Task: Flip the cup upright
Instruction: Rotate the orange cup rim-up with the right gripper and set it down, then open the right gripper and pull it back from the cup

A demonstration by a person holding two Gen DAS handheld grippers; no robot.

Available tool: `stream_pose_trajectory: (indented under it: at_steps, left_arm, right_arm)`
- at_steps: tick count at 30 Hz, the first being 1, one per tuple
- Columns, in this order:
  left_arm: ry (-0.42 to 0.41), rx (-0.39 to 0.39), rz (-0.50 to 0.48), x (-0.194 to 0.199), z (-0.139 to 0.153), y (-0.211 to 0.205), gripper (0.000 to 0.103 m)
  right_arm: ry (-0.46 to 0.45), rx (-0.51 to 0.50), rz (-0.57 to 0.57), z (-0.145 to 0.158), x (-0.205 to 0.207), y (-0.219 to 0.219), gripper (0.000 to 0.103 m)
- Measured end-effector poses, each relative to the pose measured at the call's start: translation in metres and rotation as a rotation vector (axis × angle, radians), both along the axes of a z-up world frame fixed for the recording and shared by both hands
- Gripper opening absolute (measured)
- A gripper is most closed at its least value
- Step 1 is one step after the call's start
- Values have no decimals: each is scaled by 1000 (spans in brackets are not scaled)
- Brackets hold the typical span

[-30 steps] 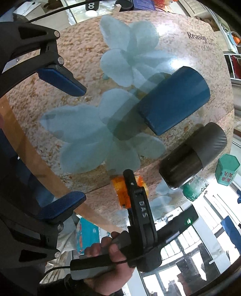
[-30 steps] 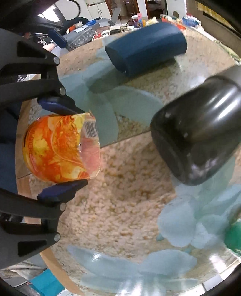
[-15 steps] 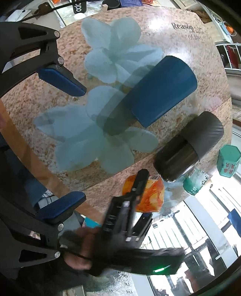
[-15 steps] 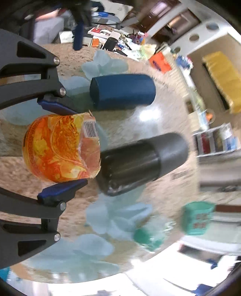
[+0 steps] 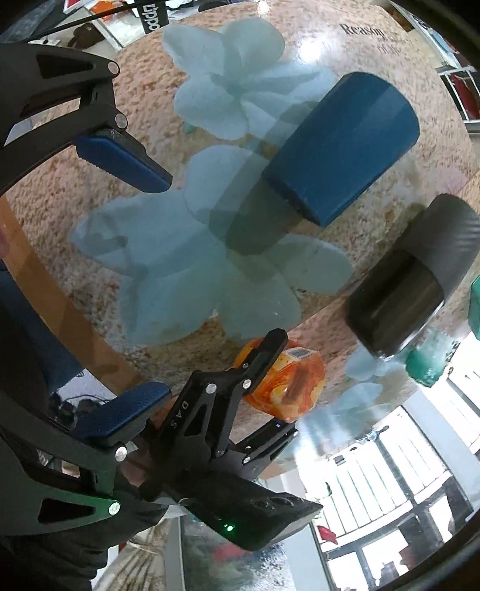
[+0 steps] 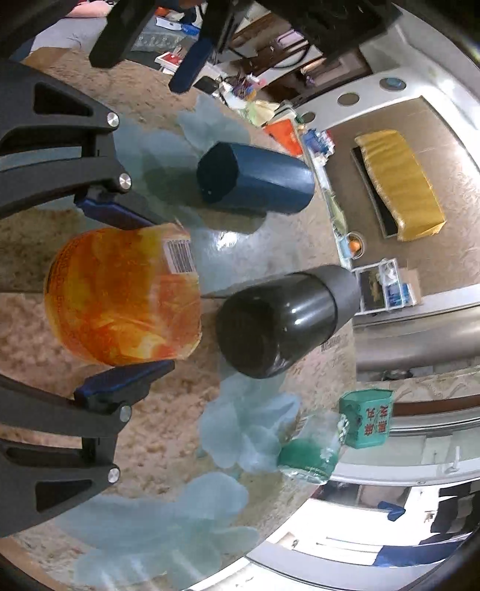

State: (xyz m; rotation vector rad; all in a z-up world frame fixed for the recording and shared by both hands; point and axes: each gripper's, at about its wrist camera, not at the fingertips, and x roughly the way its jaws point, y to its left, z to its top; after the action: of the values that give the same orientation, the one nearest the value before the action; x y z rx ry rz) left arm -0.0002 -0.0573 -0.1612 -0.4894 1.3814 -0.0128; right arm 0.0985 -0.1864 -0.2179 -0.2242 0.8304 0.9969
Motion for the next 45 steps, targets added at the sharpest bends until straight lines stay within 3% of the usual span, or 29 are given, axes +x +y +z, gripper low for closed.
stream_pose_trajectory:
  at_steps: [9, 10, 12, 18, 24, 28, 36, 45]
  left_arm:
    - [17, 17, 16, 0, -6, -5, 103]
    - [16, 21, 18, 0, -5, -5, 103]
    - [15, 23, 21, -1, -3, -2, 103]
    - [-30, 51, 20, -4, 20, 7, 103]
    - [-117, 147, 11, -7, 61, 11, 103]
    - [-186, 167, 38, -7, 83, 18, 103]
    - [-256, 174, 96, 2, 103, 25, 103]
    - [-299, 222, 136, 20, 124, 11, 103]
  right_arm:
    - [39, -22, 14, 0, 1, -2, 66]
    - [57, -33, 11, 3, 2, -5, 69]
    - [91, -40, 9, 9, 1, -7, 87]
    - [126, 1, 21, 55, -5, -17, 103]
    - [104, -28, -39, 120, 3, -20, 103]
    - [97, -127, -99, 151, 5, -15, 103]
    - [66, -375, -238, 174, 5, -20, 103]
    - [73, -427, -202, 186, 10, -25, 103]
